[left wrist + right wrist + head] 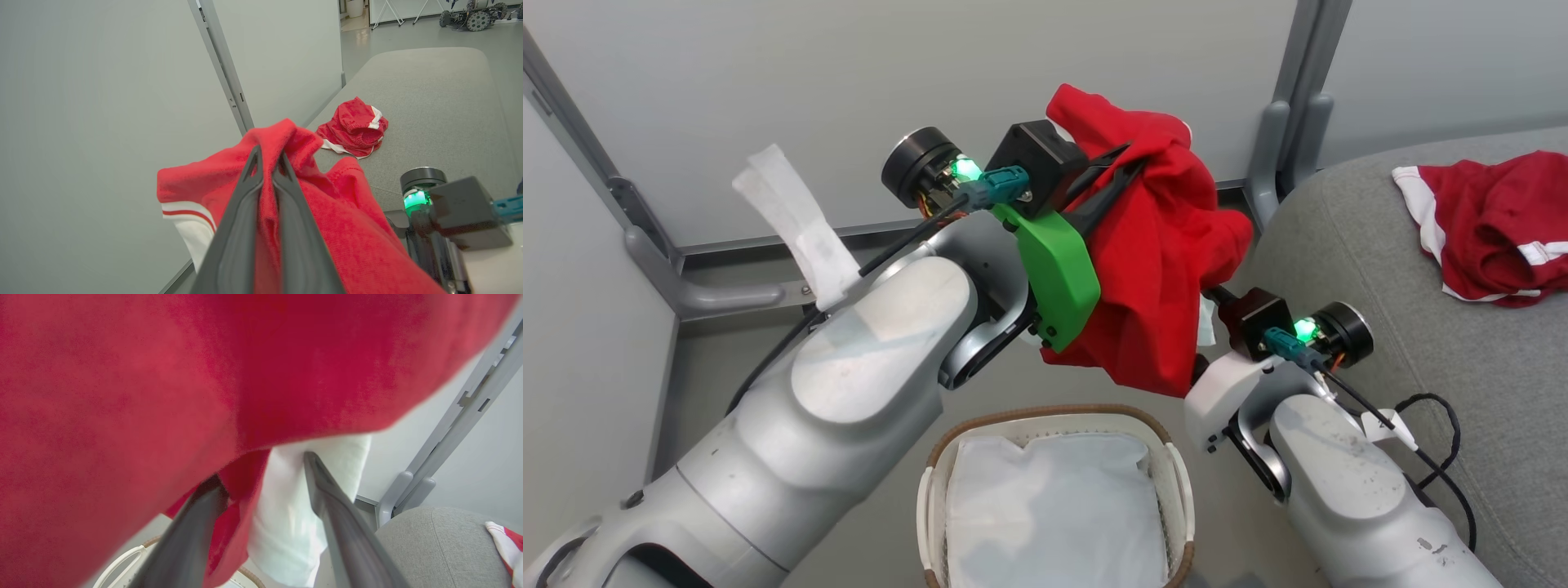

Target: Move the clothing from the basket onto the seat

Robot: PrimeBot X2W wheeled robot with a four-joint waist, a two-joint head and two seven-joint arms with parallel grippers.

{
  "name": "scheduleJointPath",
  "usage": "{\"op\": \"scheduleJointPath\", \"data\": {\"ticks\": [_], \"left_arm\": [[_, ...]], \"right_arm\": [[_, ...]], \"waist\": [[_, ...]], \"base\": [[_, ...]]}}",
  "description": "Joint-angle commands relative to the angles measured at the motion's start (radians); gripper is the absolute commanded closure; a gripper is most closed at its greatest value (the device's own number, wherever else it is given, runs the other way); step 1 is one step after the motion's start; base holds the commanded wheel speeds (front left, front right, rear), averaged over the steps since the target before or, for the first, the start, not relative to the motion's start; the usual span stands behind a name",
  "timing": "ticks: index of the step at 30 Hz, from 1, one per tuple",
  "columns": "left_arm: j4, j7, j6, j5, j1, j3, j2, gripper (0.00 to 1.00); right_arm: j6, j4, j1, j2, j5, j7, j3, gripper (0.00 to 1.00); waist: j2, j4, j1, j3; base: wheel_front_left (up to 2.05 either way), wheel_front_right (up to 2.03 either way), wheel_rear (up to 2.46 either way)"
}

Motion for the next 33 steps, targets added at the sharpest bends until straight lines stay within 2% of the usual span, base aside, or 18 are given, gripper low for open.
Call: {"op": "scheduleJointPath", "data": {"ticks": [1,12,13,14,15,16,17,27,33], "left_arm": [[-0.001,-0.006,0.0,-0.008,0.012,0.005,0.013,1.0],[0.082,-0.039,0.022,-0.056,0.083,0.051,0.096,1.0],[0.092,-0.045,0.023,-0.061,0.091,0.054,0.104,0.73],[0.101,-0.052,0.022,-0.062,0.1,0.055,0.109,0.59],[0.113,-0.062,0.022,-0.066,0.11,0.057,0.112,0.28],[0.12,-0.07,0.022,-0.068,0.118,0.059,0.114,0.05],[0.128,-0.08,0.022,-0.074,0.129,0.062,0.115,0.0],[0.163,-0.211,0.018,-0.086,0.242,0.053,0.096,0.0],[0.153,-0.291,0.033,-0.073,0.326,0.045,0.064,0.0]], "right_arm": [[-0.001,0.008,-0.014,-0.005,0.001,-0.005,0.001,1.0],[-0.001,-0.046,-0.004,-0.004,0.016,-0.005,-0.038,1.0],[-0.001,-0.057,0.001,-0.005,0.019,-0.005,-0.044,1.0],[-0.001,-0.067,0.004,-0.005,0.022,-0.005,-0.049,1.0],[-0.001,-0.078,0.007,-0.005,0.026,-0.005,-0.053,1.0],[-0.001,-0.087,0.008,-0.005,0.027,-0.005,-0.057,1.0],[-0.001,-0.097,0.009,-0.005,0.027,-0.005,-0.062,1.0],[-0.001,-0.169,0.004,-0.005,-0.012,-0.005,-0.129,1.0],[-0.001,-0.209,0.038,-0.005,-0.065,-0.005,-0.221,1.0]], "waist": [[0.0,0.001,0.0,0.003],[0.0,-0.023,0.0,0.017],[0.0,-0.026,0.0,0.018],[0.0,-0.029,0.0,0.018],[0.0,-0.031,0.0,0.019],[0.0,-0.033,0.0,0.02],[0.0,-0.035,0.0,0.021],[0.0,-0.049,0.0,0.035],[0.0,-0.066,0.0,0.044]], "base": [[0.0,0.0,0.0],[0.0,0.0,0.0],[0.0,0.0,0.0],[0.0,0.0,0.0],[0.0,0.0,0.0],[0.0,0.0,0.0],[0.0,0.0,0.0],[0.0,0.0,0.0],[0.0,0.0,0.0]]}}
